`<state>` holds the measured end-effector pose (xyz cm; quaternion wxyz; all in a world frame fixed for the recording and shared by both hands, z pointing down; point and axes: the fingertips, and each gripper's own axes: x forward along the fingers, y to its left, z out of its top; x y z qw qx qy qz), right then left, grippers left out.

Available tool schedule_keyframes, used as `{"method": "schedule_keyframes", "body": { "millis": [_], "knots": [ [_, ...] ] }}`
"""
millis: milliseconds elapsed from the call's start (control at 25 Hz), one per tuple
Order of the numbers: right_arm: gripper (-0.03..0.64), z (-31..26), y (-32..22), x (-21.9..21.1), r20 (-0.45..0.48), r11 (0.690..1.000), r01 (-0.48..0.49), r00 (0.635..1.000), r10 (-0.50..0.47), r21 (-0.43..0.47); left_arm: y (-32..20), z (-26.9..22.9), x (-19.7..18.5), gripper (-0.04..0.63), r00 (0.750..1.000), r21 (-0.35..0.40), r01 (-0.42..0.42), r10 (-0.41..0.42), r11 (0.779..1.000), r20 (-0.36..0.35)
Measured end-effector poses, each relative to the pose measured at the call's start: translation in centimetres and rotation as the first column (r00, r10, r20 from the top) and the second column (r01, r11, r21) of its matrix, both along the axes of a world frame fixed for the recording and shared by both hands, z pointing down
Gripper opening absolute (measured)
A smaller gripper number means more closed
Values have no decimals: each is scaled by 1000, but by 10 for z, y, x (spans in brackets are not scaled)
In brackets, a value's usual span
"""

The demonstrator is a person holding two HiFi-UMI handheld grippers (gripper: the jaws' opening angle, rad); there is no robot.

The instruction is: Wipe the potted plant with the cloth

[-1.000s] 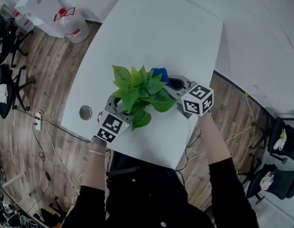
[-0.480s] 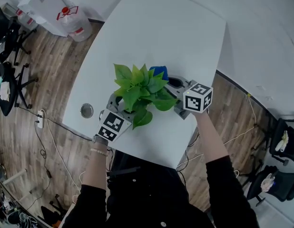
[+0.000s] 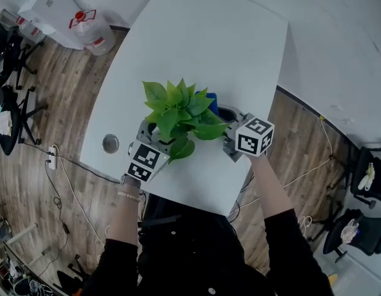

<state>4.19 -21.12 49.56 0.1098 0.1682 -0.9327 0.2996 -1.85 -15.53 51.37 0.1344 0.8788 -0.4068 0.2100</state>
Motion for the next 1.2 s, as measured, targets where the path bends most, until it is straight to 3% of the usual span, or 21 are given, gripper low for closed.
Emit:
{"method": "schedule_keyframes", "body": {
  "millis": [480, 800, 1200],
  "knots": [
    [95, 3, 26, 10, -64, 990, -90, 993, 97, 113, -1, 2, 4, 344, 999, -5, 50, -50, 999, -9],
    [95, 6, 46, 12, -103, 982, -127, 985, 142, 142, -7, 1, 10, 344, 994, -15, 113, -113, 993, -6],
    [95, 7, 77, 0, -131, 985, -89, 985, 109, 150, -6, 1, 14, 344, 983, -22, 185, -185, 983, -3]
  ]
}}
